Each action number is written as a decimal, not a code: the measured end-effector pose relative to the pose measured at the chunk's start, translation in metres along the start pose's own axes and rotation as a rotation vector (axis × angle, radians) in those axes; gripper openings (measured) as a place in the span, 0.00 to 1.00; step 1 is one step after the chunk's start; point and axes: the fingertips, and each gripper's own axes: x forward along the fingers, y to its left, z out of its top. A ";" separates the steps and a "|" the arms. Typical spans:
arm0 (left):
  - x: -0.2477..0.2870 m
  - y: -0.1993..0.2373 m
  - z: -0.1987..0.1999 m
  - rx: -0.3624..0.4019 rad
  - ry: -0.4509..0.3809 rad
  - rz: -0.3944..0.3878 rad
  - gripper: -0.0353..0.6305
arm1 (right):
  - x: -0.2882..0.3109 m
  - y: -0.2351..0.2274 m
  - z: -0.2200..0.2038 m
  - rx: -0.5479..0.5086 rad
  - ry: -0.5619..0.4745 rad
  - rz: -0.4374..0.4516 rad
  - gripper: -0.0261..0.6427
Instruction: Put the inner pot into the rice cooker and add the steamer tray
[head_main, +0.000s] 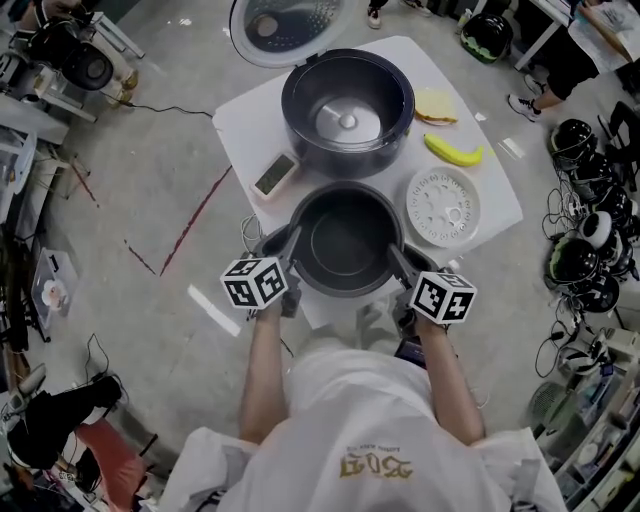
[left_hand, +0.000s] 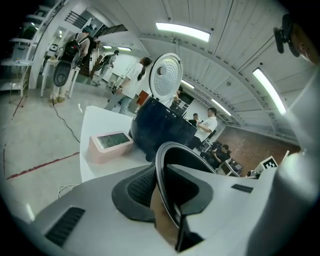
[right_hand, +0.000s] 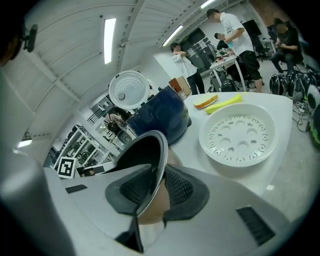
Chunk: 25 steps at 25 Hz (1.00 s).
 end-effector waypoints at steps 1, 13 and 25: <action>-0.001 -0.001 0.000 0.000 0.005 -0.004 0.18 | -0.002 0.000 -0.001 0.000 -0.002 -0.005 0.18; -0.018 -0.028 0.022 -0.034 -0.060 -0.061 0.16 | -0.033 0.020 0.019 -0.018 -0.082 0.019 0.17; -0.056 -0.039 0.084 -0.004 -0.135 -0.167 0.16 | -0.048 0.086 0.057 -0.067 -0.200 0.049 0.16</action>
